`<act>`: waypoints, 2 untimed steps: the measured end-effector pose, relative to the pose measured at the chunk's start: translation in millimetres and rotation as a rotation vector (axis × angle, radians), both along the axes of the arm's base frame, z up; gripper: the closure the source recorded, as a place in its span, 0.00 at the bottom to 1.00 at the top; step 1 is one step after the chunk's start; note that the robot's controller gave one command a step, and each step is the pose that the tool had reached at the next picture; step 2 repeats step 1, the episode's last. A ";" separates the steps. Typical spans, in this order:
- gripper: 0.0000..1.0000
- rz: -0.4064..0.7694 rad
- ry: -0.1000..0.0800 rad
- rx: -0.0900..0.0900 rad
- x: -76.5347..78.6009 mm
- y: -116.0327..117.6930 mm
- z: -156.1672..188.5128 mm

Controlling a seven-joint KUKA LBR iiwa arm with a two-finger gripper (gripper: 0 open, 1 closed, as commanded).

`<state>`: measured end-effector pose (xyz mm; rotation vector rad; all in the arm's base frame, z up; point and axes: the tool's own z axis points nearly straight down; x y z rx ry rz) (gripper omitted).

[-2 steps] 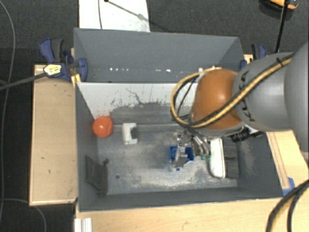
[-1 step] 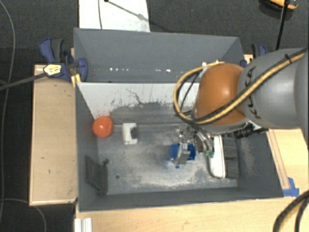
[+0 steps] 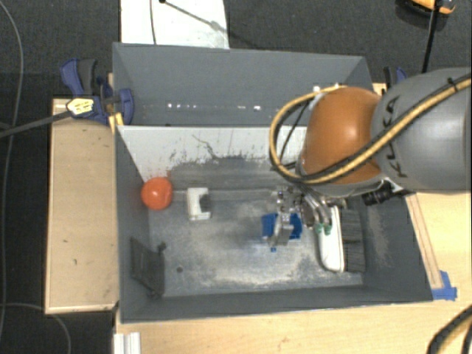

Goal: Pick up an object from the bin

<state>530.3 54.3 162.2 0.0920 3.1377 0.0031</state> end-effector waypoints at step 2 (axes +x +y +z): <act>1.00 0.000 -0.003 0.000 0.7 0.1 14.2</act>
Offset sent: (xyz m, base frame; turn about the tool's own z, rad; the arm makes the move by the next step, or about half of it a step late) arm -0.0001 -0.0001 0.0265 0.0000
